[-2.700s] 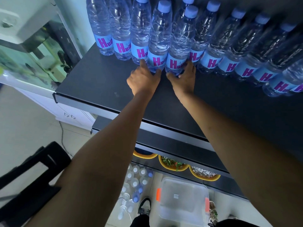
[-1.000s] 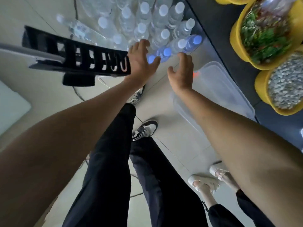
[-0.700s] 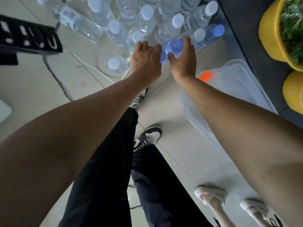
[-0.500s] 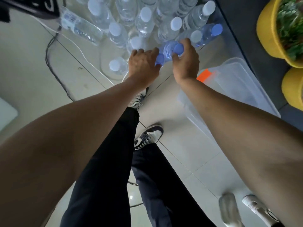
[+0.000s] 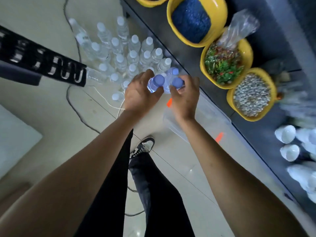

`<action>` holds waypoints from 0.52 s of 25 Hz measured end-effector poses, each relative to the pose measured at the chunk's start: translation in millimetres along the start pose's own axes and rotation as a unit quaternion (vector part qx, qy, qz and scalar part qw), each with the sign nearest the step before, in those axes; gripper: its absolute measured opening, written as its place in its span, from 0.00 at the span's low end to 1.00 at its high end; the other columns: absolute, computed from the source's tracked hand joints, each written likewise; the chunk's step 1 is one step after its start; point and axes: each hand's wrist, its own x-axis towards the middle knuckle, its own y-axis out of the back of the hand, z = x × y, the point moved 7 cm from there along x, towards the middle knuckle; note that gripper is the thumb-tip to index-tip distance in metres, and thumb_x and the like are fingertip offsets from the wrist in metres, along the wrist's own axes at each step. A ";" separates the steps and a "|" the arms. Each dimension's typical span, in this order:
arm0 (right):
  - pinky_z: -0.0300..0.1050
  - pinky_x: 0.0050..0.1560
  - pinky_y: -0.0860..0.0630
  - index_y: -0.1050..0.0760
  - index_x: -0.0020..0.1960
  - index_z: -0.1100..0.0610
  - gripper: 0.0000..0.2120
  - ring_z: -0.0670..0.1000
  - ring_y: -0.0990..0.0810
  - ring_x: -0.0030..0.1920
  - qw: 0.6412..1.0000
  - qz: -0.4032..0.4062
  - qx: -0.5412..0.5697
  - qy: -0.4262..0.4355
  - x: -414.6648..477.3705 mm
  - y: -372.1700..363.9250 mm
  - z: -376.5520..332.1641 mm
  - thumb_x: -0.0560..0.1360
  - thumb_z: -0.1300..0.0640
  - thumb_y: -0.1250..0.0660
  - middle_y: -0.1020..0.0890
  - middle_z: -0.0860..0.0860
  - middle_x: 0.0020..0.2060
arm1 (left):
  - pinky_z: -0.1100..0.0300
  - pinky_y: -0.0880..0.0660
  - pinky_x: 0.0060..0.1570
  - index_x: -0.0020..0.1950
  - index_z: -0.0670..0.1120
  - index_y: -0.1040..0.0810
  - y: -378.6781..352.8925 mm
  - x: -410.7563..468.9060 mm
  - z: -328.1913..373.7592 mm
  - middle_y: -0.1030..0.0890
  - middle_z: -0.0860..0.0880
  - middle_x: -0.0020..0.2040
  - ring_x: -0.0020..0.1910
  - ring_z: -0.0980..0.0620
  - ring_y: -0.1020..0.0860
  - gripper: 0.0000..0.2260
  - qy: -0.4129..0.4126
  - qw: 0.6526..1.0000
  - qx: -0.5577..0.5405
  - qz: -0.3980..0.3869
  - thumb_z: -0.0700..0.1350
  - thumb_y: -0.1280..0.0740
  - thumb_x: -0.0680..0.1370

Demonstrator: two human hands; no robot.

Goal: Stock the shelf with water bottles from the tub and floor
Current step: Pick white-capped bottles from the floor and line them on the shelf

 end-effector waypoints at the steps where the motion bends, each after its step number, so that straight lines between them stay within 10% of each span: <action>1: 0.51 0.46 0.23 0.23 0.51 0.63 0.08 0.55 0.23 0.45 1.000 0.016 0.022 -0.001 -7.2 31.3 -25.5 0.72 0.64 0.29 0.27 0.54 0.50 | 0.48 0.25 0.43 0.48 0.43 0.24 23.8 -9.1 33.8 0.20 0.47 0.43 0.46 0.42 0.23 0.15 -0.009 0.999 -0.025 0.018 0.54 0.33 0.71; 13: 0.36 0.43 0.28 0.20 0.47 0.60 0.08 0.44 0.26 0.38 0.970 0.157 0.096 0.158 -49.0 381.3 -314.1 0.69 0.61 0.24 0.25 0.52 0.45 | 0.44 0.24 0.47 0.43 0.46 0.26 256.7 -78.8 408.6 0.23 0.54 0.39 0.44 0.44 0.22 0.11 -0.188 0.944 -0.233 0.140 0.51 0.28 0.70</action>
